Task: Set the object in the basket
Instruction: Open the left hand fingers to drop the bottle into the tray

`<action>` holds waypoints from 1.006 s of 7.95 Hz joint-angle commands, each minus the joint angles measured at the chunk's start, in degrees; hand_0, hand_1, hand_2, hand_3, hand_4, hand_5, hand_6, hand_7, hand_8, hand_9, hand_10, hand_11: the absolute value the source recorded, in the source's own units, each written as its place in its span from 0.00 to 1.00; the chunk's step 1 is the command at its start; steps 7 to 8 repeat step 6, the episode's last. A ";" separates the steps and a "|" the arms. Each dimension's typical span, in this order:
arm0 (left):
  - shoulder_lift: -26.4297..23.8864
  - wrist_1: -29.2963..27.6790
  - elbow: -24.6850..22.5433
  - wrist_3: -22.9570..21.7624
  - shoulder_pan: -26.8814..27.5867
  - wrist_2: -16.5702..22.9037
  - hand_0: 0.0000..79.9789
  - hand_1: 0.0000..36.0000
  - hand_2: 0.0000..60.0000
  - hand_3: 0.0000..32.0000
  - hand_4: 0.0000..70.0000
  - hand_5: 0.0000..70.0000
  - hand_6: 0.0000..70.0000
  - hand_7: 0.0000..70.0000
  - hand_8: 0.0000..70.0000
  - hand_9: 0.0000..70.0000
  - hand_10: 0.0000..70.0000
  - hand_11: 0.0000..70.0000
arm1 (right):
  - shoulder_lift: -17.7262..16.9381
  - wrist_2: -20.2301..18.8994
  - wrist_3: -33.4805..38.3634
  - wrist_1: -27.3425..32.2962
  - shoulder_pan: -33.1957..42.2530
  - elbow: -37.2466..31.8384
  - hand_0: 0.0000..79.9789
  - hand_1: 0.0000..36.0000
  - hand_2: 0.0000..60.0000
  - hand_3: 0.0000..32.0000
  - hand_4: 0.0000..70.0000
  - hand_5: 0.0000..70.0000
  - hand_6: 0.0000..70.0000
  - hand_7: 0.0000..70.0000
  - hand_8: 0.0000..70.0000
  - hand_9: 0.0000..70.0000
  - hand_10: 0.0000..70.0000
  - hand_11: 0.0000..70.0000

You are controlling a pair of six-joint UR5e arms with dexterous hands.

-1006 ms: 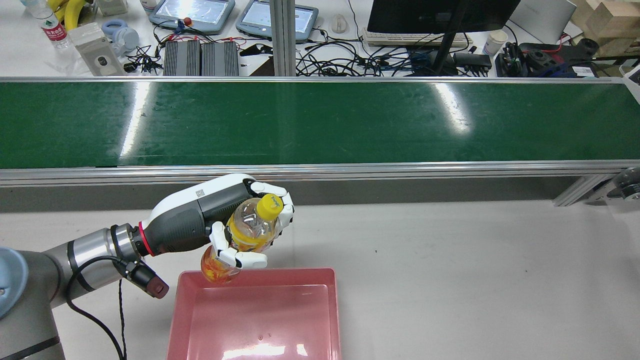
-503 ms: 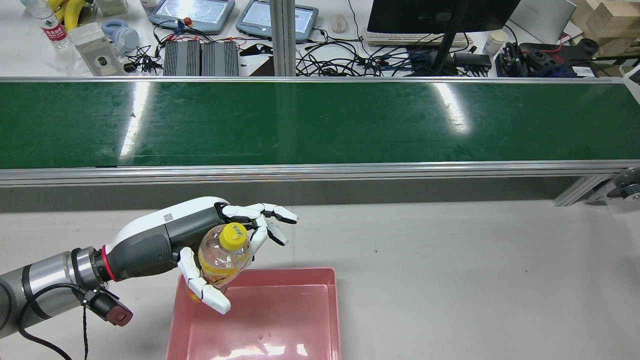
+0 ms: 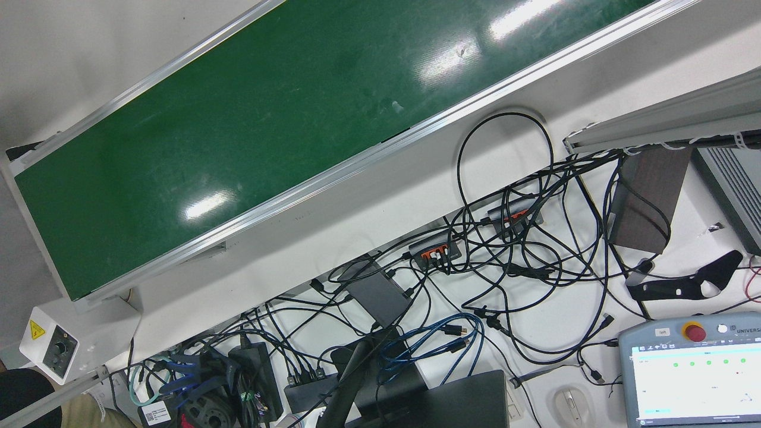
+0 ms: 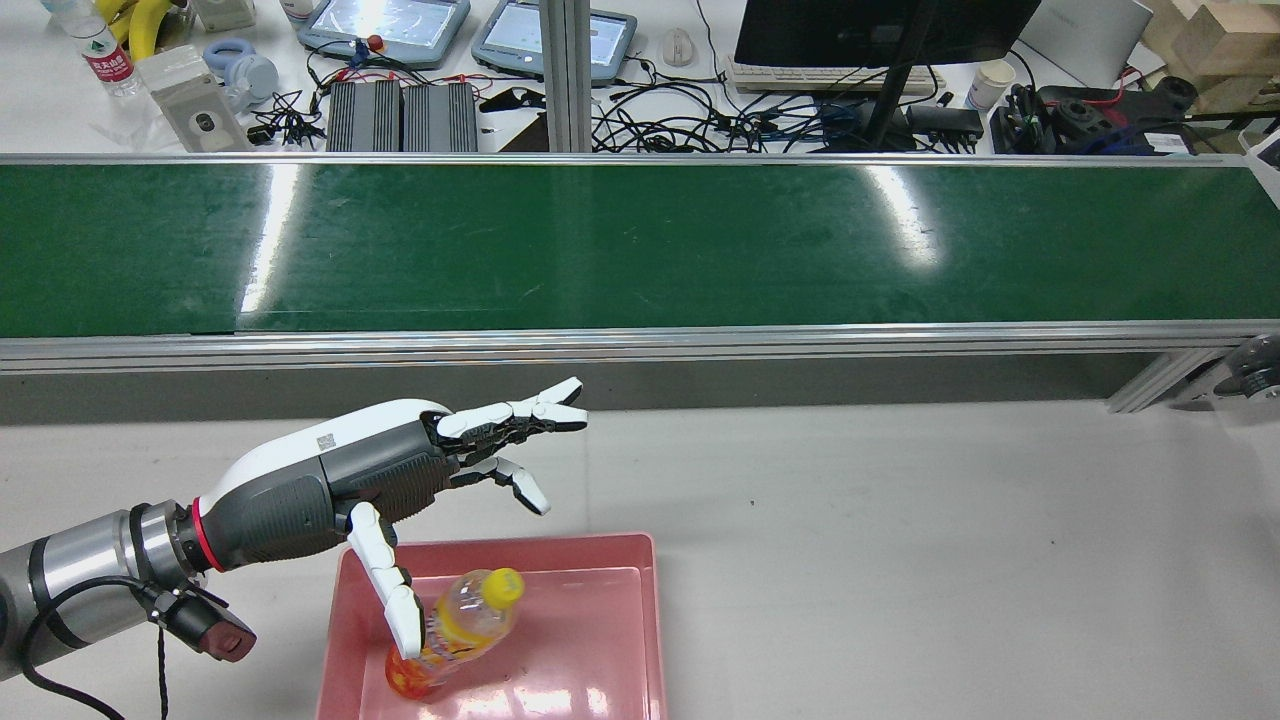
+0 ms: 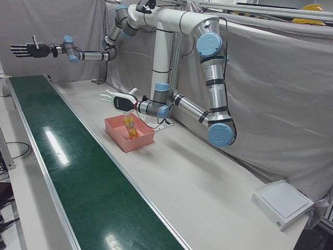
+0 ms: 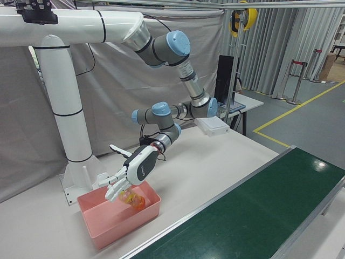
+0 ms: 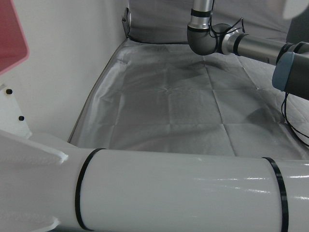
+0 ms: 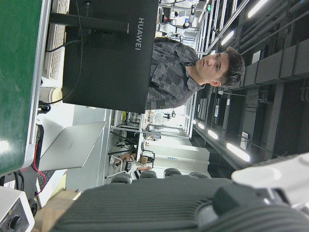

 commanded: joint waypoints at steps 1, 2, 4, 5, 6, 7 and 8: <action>-0.28 0.04 0.01 0.91 1.43 0.06 0.76 0.39 0.00 0.04 0.13 0.13 0.00 0.01 0.01 0.00 0.06 0.12 | -0.01 0.00 0.00 0.00 0.00 0.00 0.00 0.00 0.00 0.00 0.00 0.00 0.00 0.00 0.00 0.00 0.00 0.00; -0.28 0.13 0.01 0.91 1.43 0.06 0.76 0.38 0.00 0.05 0.13 0.13 0.00 0.01 0.01 0.00 0.05 0.11 | -0.01 0.00 0.00 0.00 0.00 0.00 0.00 0.00 0.00 0.00 0.00 0.00 0.00 0.00 0.00 0.00 0.00 0.00; -0.28 0.13 0.01 0.91 1.52 0.06 0.76 0.35 0.00 0.04 0.13 0.13 0.00 0.01 0.01 0.00 0.05 0.10 | -0.01 0.00 0.00 0.00 0.00 0.00 0.00 0.00 0.00 0.00 0.00 0.00 0.00 0.00 0.00 0.00 0.00 0.00; -0.28 0.22 0.01 0.91 1.60 0.06 0.76 0.33 0.00 0.04 0.13 0.13 0.00 0.00 0.02 0.01 0.05 0.10 | -0.01 0.00 0.00 0.00 0.00 0.00 0.00 0.00 0.00 0.00 0.00 0.00 0.00 0.00 0.00 0.00 0.00 0.00; -0.28 0.22 0.01 0.91 1.60 0.06 0.75 0.31 0.00 0.04 0.13 0.14 0.00 0.00 0.02 0.01 0.04 0.09 | -0.01 0.00 0.00 0.00 0.00 0.00 0.00 0.00 0.00 0.00 0.00 0.00 0.00 0.00 0.00 0.00 0.00 0.00; -0.28 0.22 0.01 0.91 1.60 0.06 0.75 0.31 0.00 0.04 0.13 0.14 0.00 0.00 0.02 0.01 0.04 0.09 | -0.01 0.00 0.00 0.00 0.00 0.00 0.00 0.00 0.00 0.00 0.00 0.00 0.00 0.00 0.00 0.00 0.00 0.00; -0.28 0.22 0.01 0.91 1.60 0.06 0.75 0.31 0.00 0.04 0.13 0.14 0.00 0.00 0.02 0.01 0.04 0.09 | -0.01 0.00 0.00 0.00 0.00 0.00 0.00 0.00 0.00 0.00 0.00 0.00 0.00 0.00 0.00 0.00 0.00 0.00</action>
